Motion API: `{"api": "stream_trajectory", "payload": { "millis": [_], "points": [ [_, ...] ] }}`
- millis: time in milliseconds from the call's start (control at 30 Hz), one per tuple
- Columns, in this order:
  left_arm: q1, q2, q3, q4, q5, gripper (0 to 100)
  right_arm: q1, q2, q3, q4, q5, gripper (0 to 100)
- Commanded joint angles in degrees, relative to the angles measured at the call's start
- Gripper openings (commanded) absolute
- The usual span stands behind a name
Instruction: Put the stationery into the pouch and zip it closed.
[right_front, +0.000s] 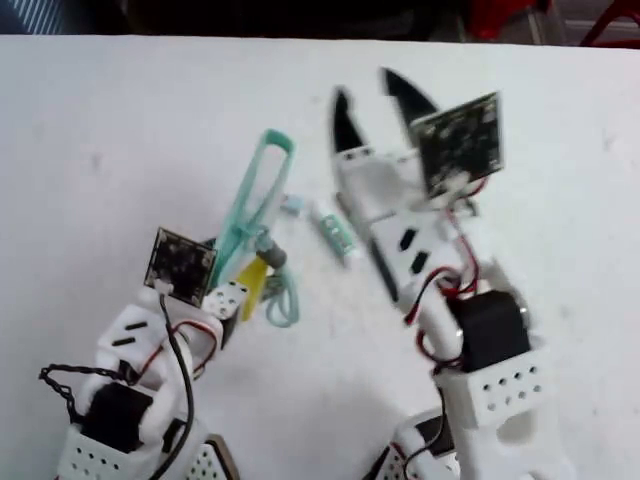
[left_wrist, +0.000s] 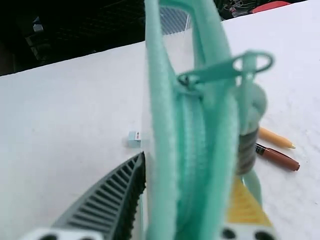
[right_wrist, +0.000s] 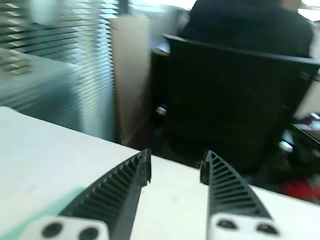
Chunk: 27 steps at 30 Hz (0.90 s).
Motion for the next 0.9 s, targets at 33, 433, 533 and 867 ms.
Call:
{"api": "stream_trajectory", "payload": {
  "millis": [33,433,533,867],
  "points": [
    [-0.7,-0.4,0.3,0.5,-0.5,19,8.4,-1.0,1.7,3.5,0.1,15.6],
    [-0.6,-0.4,2.3,-1.4,-0.4,19,8.1,13.8,17.3,-8.0,-0.4,15.5],
    [-0.6,-0.4,2.2,-1.4,-0.4,19,6.6,20.4,15.4,-5.7,-1.6,15.5],
    [-0.3,-0.5,2.2,-1.4,-0.4,19,6.7,30.6,12.1,-3.0,-1.5,15.5]
  ]
}}
